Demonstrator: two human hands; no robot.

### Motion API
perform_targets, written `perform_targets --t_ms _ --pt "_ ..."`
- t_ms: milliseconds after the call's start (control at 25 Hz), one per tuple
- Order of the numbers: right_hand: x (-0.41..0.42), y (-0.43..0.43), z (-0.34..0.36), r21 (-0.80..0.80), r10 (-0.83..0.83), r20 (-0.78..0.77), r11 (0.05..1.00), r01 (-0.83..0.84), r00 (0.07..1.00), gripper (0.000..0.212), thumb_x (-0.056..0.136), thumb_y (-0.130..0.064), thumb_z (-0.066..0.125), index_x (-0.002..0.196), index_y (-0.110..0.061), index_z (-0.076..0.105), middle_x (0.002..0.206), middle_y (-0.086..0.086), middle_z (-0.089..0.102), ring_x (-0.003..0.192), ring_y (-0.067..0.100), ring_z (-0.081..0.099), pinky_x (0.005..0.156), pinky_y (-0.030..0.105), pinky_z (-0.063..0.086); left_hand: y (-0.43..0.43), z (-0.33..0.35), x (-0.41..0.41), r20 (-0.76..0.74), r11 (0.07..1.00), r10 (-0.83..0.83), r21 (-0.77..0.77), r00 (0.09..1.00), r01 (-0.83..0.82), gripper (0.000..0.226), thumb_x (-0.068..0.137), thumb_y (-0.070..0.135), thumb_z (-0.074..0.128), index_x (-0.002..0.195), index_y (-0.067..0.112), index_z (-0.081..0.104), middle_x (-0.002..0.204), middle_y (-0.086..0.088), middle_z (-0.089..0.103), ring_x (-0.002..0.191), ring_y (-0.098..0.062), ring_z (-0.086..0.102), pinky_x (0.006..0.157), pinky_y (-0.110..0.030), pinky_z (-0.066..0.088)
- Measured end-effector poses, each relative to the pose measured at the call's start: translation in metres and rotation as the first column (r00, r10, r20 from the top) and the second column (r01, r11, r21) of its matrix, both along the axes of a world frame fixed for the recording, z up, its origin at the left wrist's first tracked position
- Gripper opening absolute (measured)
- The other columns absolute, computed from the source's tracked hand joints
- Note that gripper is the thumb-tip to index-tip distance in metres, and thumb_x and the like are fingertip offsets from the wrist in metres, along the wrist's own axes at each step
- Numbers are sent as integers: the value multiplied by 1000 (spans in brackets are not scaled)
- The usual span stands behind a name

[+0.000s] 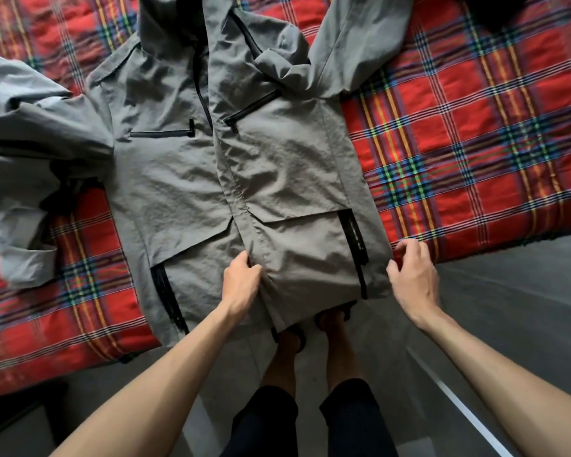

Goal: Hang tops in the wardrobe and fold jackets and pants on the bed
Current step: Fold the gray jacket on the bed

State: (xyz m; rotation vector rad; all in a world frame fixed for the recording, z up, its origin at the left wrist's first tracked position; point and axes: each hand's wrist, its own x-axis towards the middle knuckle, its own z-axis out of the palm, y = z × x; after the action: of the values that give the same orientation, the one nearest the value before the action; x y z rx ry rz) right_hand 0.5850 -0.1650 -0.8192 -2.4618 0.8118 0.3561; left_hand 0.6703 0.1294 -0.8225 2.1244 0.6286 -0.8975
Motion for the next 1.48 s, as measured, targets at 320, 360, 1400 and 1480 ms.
perform_targets --t_ms 320,360,1400,1480 --pt "45 31 -4 119 426 -146 903 -412 893 9 90 -23 58 98 -25 56 97 -1 56 91 27 60 68 33 41 7 -4 9 -15 963 249 -107 968 -249 21 73 13 56 90 23 64 81 0 69 82 -26 68 78 -45 59" --pt "56 31 0 131 393 -161 918 -375 906 7 90 -23 56 96 -26 59 97 -1 61 92 27 62 68 34 43 5 -2 21 -42 918 350 -181 936 -352 23 78 10 57 98 19 63 85 -3 69 82 -27 67 74 -39 59" --pt "494 36 -20 347 178 104 916 -204 978 19 96 -16 49 98 -17 68 100 8 71 91 21 62 72 27 37 -46 7 404 -239 610 282 -703 929 -366 38 92 -12 37 108 12 63 81 -3 69 70 -11 66 62 -22 56" --pt "494 36 -18 389 132 113 906 -166 985 13 95 -18 52 98 -18 64 100 6 68 93 22 62 77 28 41 -54 12 399 -223 670 211 -676 952 -307 24 95 2 52 114 13 61 77 2 66 59 -4 61 45 -16 47"
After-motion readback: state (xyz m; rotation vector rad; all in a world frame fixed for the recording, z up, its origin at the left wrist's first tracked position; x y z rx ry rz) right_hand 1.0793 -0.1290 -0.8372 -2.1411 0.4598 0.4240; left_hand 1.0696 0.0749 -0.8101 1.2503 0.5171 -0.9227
